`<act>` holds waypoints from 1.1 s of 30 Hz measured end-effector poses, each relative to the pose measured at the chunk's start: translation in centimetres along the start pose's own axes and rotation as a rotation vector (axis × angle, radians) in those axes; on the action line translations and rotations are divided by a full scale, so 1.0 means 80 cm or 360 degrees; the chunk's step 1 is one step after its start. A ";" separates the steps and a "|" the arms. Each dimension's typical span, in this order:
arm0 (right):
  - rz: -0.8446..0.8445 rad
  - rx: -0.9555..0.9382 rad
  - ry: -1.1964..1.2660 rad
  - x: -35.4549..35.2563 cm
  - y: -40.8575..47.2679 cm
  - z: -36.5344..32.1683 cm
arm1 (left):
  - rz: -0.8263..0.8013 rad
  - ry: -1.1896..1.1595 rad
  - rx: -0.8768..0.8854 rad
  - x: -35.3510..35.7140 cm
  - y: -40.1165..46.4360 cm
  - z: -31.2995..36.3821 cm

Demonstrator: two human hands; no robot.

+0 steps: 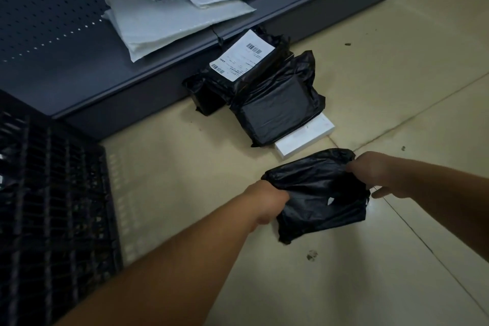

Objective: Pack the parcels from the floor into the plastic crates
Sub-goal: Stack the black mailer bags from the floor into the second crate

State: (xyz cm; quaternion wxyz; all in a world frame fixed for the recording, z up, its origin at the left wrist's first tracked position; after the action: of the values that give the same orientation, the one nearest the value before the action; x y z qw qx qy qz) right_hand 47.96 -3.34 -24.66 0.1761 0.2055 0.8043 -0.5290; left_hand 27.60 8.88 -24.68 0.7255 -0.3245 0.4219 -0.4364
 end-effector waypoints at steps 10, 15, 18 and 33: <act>-0.0174 0.0036 0.0492 0.004 -0.012 -0.018 | 0.0033 -0.0542 -0.0106 -0.004 0.004 -0.003; -0.0209 -0.0039 0.0774 0.003 -0.022 -0.046 | 0.0048 -0.0831 -0.0054 -0.042 -0.018 -0.002; -0.0227 -0.0095 0.0891 0.005 -0.035 -0.066 | 0.0028 -0.0870 0.0043 -0.071 -0.035 -0.002; -0.0370 -0.0460 0.1046 0.037 -0.108 -0.183 | 0.0398 -0.1258 0.0407 -0.225 -0.108 -0.033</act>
State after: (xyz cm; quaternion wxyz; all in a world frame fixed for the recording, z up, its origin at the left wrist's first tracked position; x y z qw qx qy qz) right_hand 40.01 7.54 -13.88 -0.1253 0.2447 0.9022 -0.3323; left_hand 17.37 21.40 -12.66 0.9129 -0.3204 0.0903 -0.2361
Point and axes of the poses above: each hand's wrist, its own y-axis towards the middle knuckle, its own x-axis out of the palm, z = x × y, the point moved 2 cm from there along y, towards the middle knuckle, and after that the axes turned 3 degrees about -z, right-handed, at the moved point
